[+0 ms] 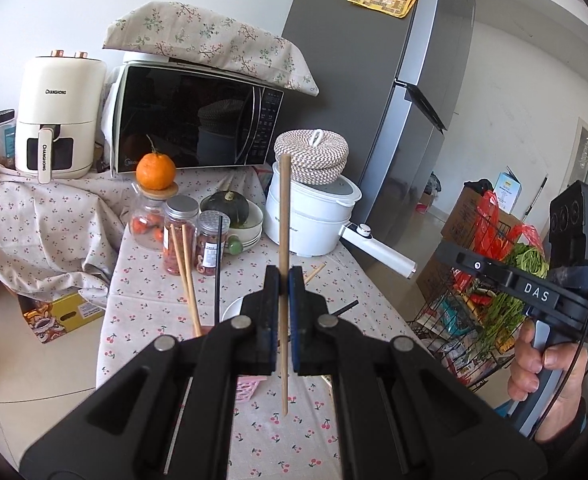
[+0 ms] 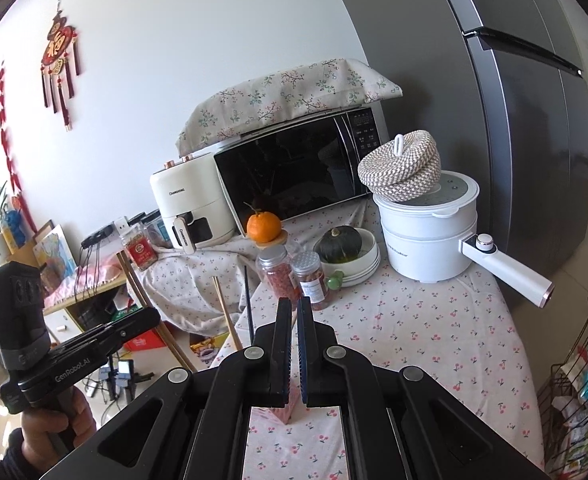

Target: Organize utensils

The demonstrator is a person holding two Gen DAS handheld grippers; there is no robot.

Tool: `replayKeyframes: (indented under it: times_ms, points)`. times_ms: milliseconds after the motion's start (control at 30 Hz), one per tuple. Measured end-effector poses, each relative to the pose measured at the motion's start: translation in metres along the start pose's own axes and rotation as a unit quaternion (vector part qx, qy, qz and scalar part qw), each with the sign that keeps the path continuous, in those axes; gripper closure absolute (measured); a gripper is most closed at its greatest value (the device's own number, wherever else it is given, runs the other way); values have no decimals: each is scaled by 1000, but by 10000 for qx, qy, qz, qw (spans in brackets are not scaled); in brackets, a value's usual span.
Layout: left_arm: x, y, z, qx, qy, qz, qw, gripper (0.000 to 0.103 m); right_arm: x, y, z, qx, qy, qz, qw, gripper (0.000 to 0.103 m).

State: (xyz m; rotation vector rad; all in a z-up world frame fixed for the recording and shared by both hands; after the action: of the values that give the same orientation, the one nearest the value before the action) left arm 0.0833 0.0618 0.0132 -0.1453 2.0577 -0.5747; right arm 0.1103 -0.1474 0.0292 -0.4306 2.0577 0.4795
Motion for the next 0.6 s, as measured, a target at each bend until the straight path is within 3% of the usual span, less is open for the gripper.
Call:
replayKeyframes:
  times_ms: [167,267,333,367,467,600]
  points:
    - [5,-1,1,39,134,48,9999,98,1,-1,10,66,131,-45,9999,100]
    - [9,2,3,61,293,-12,9996,98,16,-17,42,-129,750,263,9968,91]
    - [13,5,5,69,427,-58,9990,98,37,-32,72,-32,1303,453,9904,50]
    - [16,7,7,63,496,-73,9987,98,48,-38,89,14,1588,480,9861,45]
    - [23,14,13,24,737,-130,9972,98,82,-48,132,152,2311,386,9721,45]
    - [32,26,21,3,1035,-268,9943,98,117,-51,175,292,2974,47,9543,54]
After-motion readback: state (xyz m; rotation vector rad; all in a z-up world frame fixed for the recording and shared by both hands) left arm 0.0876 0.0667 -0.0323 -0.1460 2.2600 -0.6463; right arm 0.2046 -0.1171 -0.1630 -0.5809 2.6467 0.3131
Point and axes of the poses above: each gripper's, at about its wrist camera, not at the fingertips, and z roughly the way its jaws point, y to its left, x to its underside, the point moved 3 cm from there along z, roughly the way its jaws point, and after that the axes turned 12 degrees about -z, right-handed, at the moved point
